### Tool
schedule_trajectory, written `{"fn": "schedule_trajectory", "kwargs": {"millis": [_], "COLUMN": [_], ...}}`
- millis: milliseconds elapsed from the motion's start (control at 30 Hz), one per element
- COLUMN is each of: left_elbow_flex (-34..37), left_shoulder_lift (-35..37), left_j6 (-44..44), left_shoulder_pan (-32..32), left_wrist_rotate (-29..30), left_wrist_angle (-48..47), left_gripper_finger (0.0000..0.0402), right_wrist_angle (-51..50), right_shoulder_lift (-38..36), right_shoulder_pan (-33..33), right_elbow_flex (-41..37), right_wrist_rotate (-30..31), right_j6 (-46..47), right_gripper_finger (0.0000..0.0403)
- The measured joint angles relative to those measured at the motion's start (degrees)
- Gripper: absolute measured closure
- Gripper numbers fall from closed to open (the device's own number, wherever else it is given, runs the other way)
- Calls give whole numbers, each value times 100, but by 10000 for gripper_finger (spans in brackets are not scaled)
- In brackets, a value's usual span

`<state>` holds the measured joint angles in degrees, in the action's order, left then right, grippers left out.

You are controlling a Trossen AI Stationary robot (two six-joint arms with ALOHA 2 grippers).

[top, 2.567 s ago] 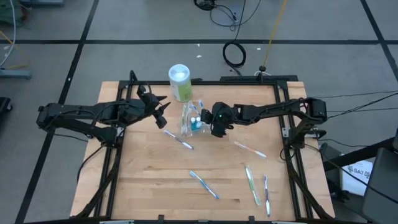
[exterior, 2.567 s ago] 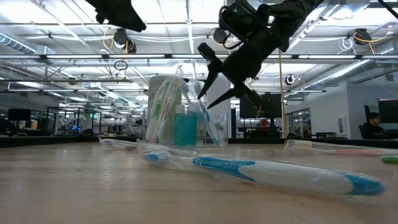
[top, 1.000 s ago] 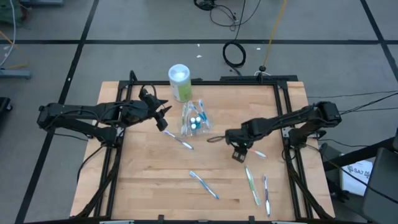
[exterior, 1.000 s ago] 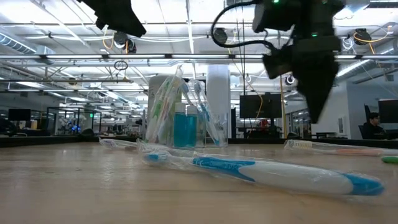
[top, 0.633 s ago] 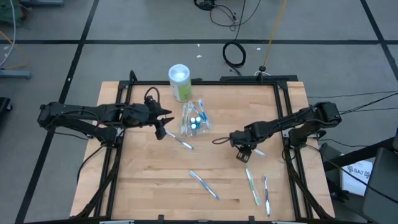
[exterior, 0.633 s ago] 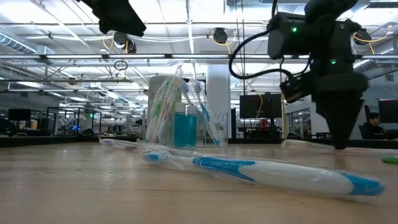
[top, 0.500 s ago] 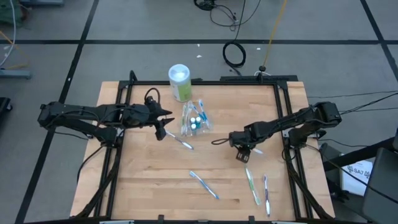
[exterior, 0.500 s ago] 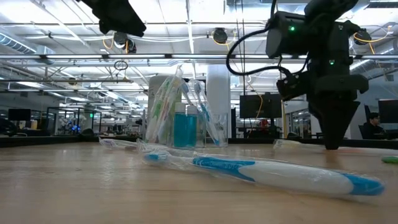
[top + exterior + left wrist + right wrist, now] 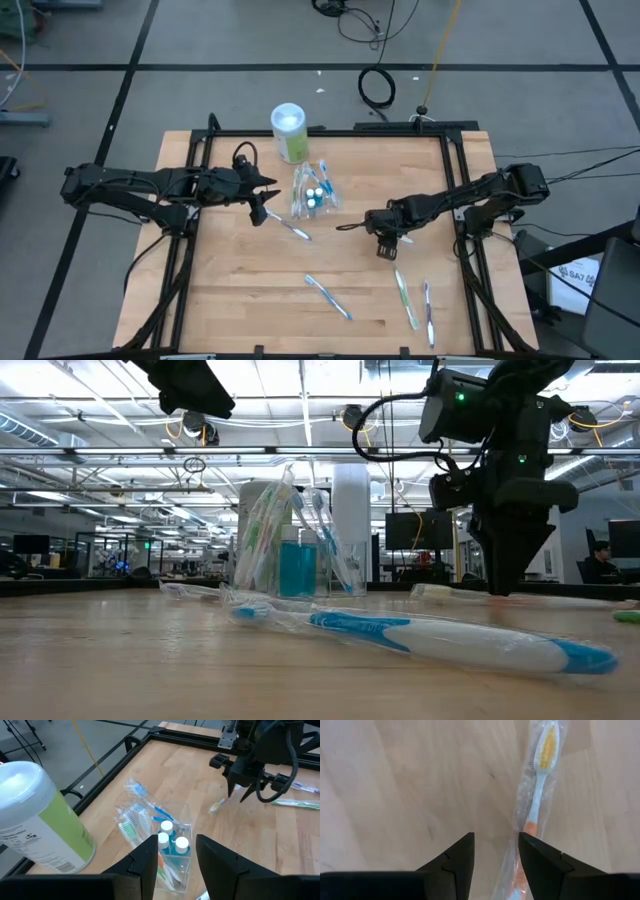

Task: Pick & Place toothbrushing station
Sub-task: Put the orange toothbrush into the right side of the transparent organizer

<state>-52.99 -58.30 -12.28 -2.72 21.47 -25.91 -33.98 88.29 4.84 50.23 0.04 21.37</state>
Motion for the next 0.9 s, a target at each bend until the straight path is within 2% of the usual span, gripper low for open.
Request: {"fn": "schedule_trajectory", "kwargs": {"millis": [267, 367, 500, 600, 700, 900], "left_elbow_flex": [0, 0, 0, 0, 0, 0], "left_shoulder_lift": [0, 0, 0, 0, 0, 0], "left_j6": [-9, -11, -13, -13, -15, -24], "left_shoulder_pan": [2, 2, 2, 2, 2, 2], "left_wrist_rotate": [0, 0, 2, 2, -3, -46], "left_wrist_angle": [0, 0, 0, 0, 0, 0], "left_gripper_finger": [261, 261, 261, 261, 261, 261], "right_wrist_angle": [319, 405, 407, 411, 434, 1106], "right_shoulder_lift": [0, 0, 0, 0, 0, -4], "right_shoulder_pan": [2, 1, -35, -148, -250, -292], "right_elbow_flex": [1, 3, 5, 5, -4, -382], "right_wrist_rotate": [59, 379, 1133, 1325, 1230, 569], "right_j6": [-82, -339, -562, -425, -239, -252], "right_gripper_finger": [259, 259, 259, 259, 259, 259]}}
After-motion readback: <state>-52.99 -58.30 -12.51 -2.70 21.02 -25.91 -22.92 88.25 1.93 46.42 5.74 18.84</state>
